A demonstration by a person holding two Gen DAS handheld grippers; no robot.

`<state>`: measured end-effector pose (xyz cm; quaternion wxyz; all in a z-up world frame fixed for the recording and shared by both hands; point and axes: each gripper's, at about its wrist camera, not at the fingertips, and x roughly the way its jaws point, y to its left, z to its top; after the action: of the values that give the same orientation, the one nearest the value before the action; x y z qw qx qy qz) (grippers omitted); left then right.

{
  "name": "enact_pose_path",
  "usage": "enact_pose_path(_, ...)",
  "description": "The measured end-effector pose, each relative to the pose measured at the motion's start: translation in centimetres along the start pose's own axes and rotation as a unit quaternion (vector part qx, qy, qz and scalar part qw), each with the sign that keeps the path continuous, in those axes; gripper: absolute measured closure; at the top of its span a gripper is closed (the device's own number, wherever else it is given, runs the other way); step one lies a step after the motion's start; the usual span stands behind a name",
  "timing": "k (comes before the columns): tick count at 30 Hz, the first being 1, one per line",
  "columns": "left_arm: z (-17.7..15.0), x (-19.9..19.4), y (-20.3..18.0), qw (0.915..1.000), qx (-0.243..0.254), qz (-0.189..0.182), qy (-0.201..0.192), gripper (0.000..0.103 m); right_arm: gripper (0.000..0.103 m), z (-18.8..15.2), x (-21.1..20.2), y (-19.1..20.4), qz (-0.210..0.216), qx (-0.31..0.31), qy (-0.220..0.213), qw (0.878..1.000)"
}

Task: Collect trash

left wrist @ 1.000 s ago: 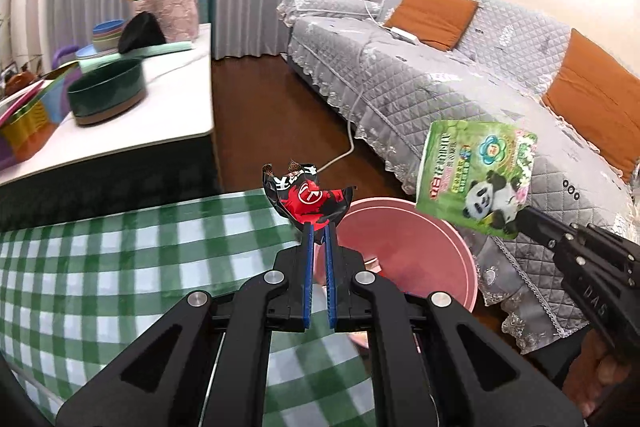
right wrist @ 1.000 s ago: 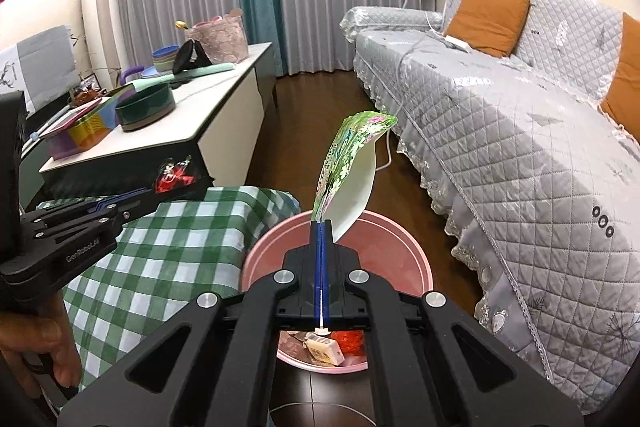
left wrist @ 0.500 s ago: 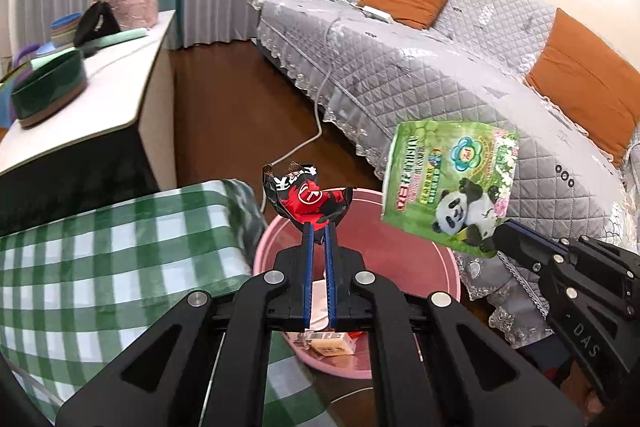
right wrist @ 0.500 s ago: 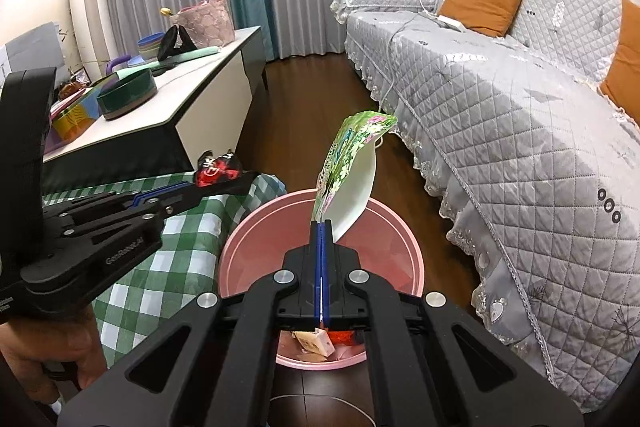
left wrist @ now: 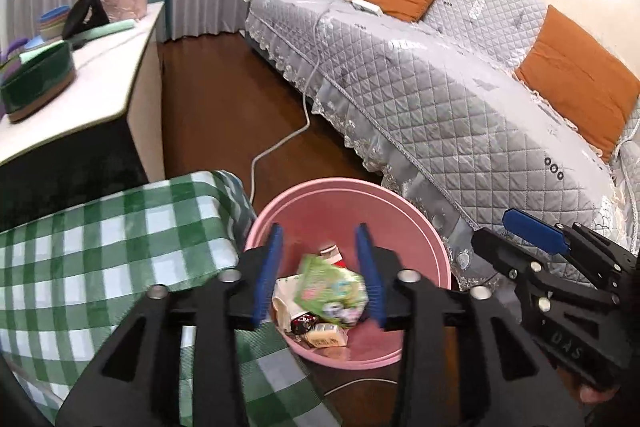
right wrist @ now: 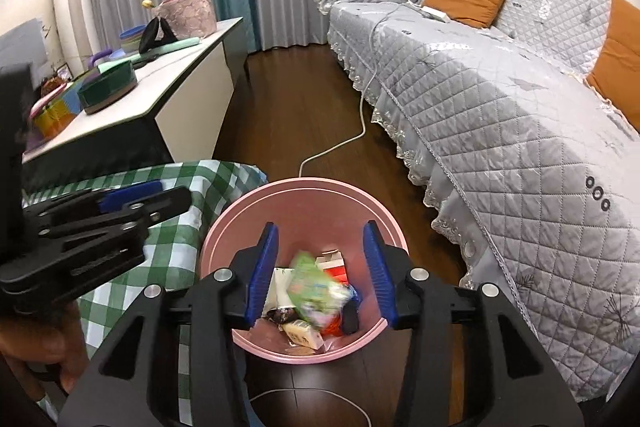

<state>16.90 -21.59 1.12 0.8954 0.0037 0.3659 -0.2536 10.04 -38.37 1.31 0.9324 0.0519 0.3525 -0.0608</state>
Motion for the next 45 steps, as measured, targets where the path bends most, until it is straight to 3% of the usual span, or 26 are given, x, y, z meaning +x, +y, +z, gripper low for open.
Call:
enact_pose_path(7,-0.5,-5.2,0.9,0.9989,0.001,0.015,-0.045,0.036,0.022,0.3,-3.3,-0.2,-0.003,0.022,-0.024,0.999)
enact_pose_path(13,-2.4,-10.8,1.7,0.9963,-0.008,0.035,-0.079,0.022,0.005,0.0,-7.9,0.4,0.002,0.044,-0.057,0.997)
enact_pose_path(22,-7.4,-18.6,2.8,0.9912,-0.018,0.072,-0.109,0.021,0.005,-4.2,-14.6,5.0,0.003,0.016,-0.081,0.997)
enact_pose_path(30,-12.6,-24.6,4.2,0.9829,-0.049,0.129,-0.122,0.019,0.005,-9.0,-18.0,9.4,-0.011,-0.004,-0.104,0.994)
enact_pose_path(38,-16.7,-26.6,5.6,0.9755,-0.084,0.173,-0.107,0.017,0.005,-12.0,-18.6,12.9,-0.020,-0.045,-0.124,0.991)
enact_pose_path(45,-17.8,-25.0,6.9,0.9715,-0.105,0.197,-0.082,0.017,0.005,-12.4,-16.7,13.1,-0.032,-0.039,-0.104,0.993)
